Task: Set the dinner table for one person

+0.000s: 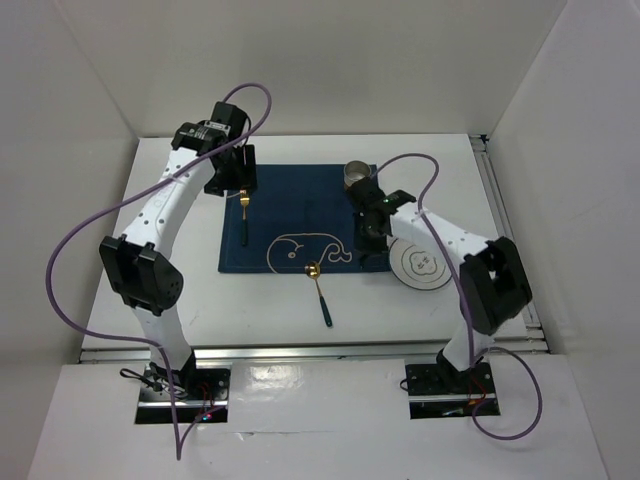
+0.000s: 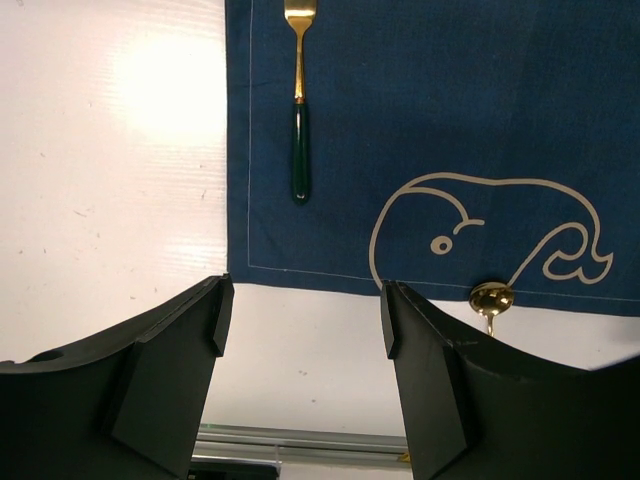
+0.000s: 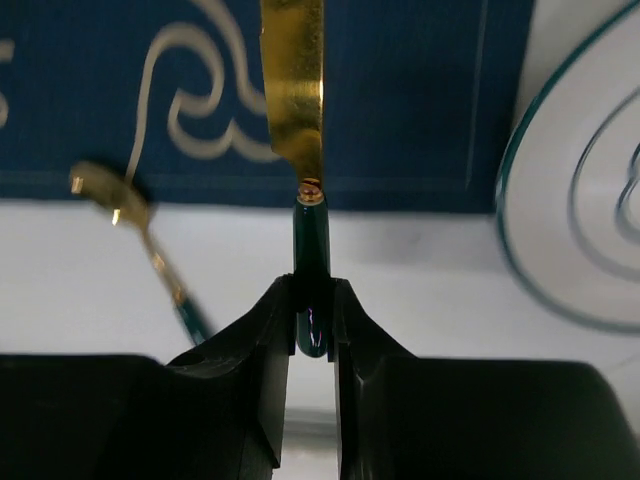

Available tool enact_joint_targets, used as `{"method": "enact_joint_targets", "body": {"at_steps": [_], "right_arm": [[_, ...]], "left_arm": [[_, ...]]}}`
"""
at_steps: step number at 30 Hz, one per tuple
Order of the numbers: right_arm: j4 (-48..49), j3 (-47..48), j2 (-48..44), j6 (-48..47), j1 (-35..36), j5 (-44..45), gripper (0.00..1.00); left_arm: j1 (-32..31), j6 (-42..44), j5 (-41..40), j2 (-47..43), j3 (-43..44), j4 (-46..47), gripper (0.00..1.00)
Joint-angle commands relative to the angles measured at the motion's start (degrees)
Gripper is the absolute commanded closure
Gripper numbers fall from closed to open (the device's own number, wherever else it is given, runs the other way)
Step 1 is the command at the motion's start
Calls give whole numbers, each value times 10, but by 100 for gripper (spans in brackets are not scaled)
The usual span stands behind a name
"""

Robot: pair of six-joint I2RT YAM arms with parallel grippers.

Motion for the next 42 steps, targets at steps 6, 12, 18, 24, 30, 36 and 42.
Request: {"method": "enact_joint_targets", "body": {"at_steps": [6,12,18,24,30,36,42], "right_arm": [[103,83,120,-136,-73,-16,100],[122,71,159,-142,-80,-41,100],[131,63,172,-137,-85,-34,56],[131,57,106,-111,-90,-19,39],[84,-44,-75,-32,-170,-35,39],[22,-221,-278,113,-286,-57,24],[79,-355,-435,210,-379,-120,0]], "left_arm": [[0,-3,8,-39,-23,-2,22],[0,-9,14,-39,-29,3,22],[0,-9,33,-44,-50,17,22],[0,-9,48,-44,-67,29,22],[0,-9,64,-63,-96,51,22],[0,-3,87,-69,-107,61,22],[0,7,104,-63,-134,81,22]]}}
